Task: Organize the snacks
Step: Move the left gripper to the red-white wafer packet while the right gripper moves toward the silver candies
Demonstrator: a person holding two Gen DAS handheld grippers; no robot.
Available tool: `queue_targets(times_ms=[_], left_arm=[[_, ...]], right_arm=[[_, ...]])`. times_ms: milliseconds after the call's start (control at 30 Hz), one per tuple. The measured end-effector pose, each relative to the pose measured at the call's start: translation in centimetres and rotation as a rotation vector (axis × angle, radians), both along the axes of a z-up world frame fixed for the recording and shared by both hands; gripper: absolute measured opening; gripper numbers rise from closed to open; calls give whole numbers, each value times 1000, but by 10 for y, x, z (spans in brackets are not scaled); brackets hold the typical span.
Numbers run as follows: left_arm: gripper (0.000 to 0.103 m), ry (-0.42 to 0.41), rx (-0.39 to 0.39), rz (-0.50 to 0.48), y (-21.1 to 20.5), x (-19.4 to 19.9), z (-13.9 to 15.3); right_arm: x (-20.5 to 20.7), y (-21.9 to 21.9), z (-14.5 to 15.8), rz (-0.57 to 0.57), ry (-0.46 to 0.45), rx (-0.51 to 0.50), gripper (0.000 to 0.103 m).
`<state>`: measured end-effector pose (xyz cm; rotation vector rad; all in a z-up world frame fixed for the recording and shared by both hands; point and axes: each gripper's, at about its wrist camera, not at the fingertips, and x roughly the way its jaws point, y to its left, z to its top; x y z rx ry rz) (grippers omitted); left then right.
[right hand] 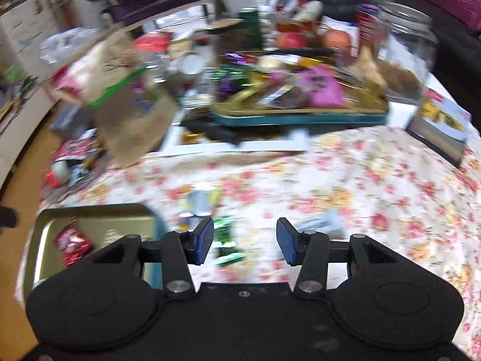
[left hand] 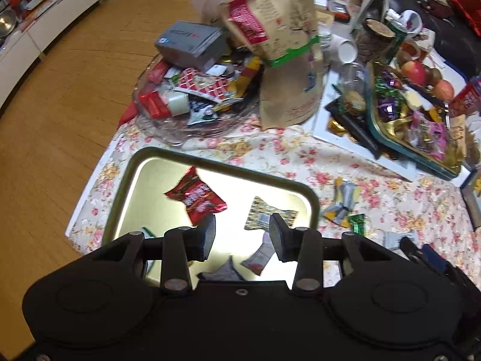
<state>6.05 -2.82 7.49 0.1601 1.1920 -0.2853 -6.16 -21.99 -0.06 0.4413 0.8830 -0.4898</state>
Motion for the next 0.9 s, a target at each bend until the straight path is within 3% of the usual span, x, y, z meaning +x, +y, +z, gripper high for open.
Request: queue_targets(times_ms=[200,400,600,767,900], left_arm=[[50,0,-46,-60,-20,-10,10],[50,-41,-10,-57,-26,-8,11],[50,-21,-37,-20,-18,1,13],[49,-19,-47,-10,-16,3,15],[49,28,-84,-40,-20,1,10]], right_arm=[[21,-17,-26,22,63,47,49],[81,-1,-40,52,38,44,48],[133,10,-63,94,92,22,47],[130,9,-77,164,139,5,46],[101,7,-81,242,178,-35,45]])
